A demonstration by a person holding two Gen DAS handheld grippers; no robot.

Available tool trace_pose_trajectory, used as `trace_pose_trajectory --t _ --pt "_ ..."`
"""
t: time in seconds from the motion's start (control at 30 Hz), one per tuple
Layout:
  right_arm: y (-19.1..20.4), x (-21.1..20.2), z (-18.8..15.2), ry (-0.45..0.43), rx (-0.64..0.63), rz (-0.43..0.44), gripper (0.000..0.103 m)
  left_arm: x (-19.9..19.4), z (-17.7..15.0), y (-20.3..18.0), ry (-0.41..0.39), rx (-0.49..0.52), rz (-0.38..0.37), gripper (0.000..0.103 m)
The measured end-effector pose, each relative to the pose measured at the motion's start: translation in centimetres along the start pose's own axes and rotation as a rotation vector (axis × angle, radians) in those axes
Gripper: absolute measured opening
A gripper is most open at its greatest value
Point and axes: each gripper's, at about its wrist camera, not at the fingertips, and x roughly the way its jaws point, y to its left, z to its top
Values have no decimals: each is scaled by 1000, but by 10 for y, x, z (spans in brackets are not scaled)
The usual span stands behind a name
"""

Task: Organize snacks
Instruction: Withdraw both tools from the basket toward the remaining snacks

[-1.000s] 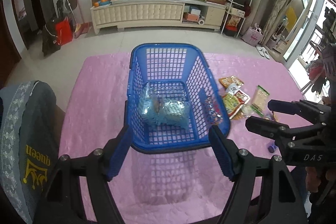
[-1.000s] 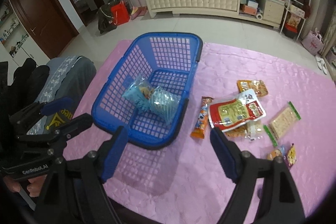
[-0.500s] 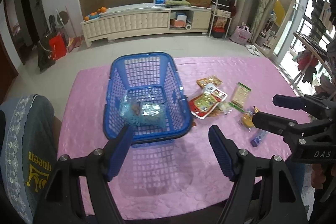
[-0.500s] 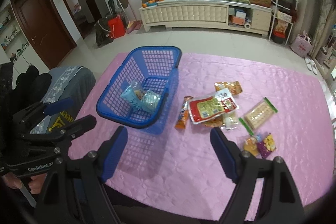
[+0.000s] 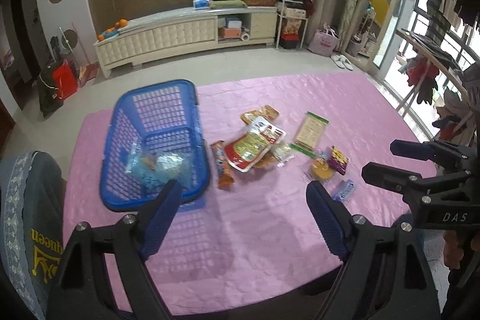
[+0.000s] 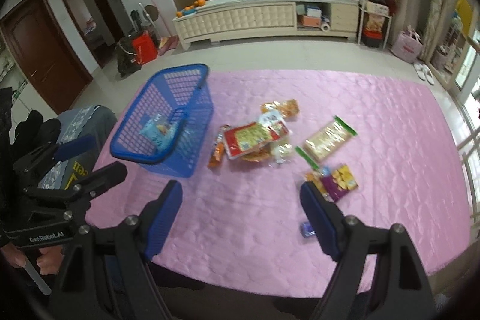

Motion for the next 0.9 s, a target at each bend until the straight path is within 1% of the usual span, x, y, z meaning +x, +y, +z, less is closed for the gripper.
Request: trace_pose_trajectory --t 0.4,0.6,0.77,0.9 --pt "-67 4 -33 42 43 -64 84 49 -12 -66 90 47 -38 83" --pt "-96 11 -56 61 77 -94 84 69 -16 -92 111 76 -90 83" --pt "-115 16 -72 48 71 -147 84 94 -26 -115 155 130 -135 83" --pt "-128 27 -84 47 68 -164 84 117 -33 -135 180 186 -146 83"
